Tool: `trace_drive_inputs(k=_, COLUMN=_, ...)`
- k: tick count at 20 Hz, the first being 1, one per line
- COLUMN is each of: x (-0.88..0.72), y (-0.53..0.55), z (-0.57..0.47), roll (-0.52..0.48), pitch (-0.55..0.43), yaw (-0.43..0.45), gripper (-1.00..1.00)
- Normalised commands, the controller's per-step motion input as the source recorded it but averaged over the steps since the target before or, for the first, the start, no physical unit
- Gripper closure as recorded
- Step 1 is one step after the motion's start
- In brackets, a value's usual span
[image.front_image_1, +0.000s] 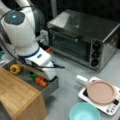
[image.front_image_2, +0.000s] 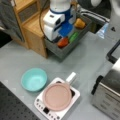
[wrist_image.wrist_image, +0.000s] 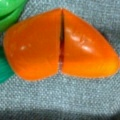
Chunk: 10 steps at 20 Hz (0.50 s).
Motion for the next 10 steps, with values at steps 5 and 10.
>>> trace_drive_inputs(k=5, x=-0.19, y=0.32, z=0.09, roll=-0.064, pitch=-0.111, yaw=-0.409, gripper=-1.0)
trace_drive_inputs(k=10, x=-0.1, y=0.34, z=0.13, roll=-0.007, pitch=-0.009, yaw=-0.34, gripper=-1.0)
